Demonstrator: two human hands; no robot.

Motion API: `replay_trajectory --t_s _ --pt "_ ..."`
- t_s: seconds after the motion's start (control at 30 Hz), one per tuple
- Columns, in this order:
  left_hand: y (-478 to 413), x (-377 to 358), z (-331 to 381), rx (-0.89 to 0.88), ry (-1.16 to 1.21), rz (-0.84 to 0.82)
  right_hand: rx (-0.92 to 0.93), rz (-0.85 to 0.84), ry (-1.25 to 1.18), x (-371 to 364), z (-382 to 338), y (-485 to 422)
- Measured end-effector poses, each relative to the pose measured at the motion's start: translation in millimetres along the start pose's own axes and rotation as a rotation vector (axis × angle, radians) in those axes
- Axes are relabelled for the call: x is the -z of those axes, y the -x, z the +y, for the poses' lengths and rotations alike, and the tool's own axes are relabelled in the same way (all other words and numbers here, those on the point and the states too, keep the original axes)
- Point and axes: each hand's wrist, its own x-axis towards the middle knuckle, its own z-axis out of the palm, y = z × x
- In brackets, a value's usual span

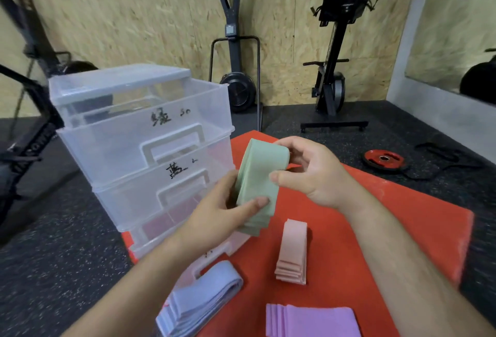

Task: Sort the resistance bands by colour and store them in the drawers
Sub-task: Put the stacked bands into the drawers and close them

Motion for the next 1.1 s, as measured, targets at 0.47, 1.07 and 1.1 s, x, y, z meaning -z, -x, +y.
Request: replay_trajectory --t_s 0.47,1.07,1.1 --pt "84.9 42.5 108.8 0.032 -0.547 0.122 0.063 -0.015 -0.18 -30.3 -34.7 22.4" --pt "-13.9 172.6 213.8 0.104 -1.328 0.136 -0.036 -0.409 0.923 -70.5 -174.4 -190.7" --pt "-19.9 174.8 203.7 0.113 -1.346 0.109 -0.046 -0.446 0.986 -75.8 -166.6 -197.1"
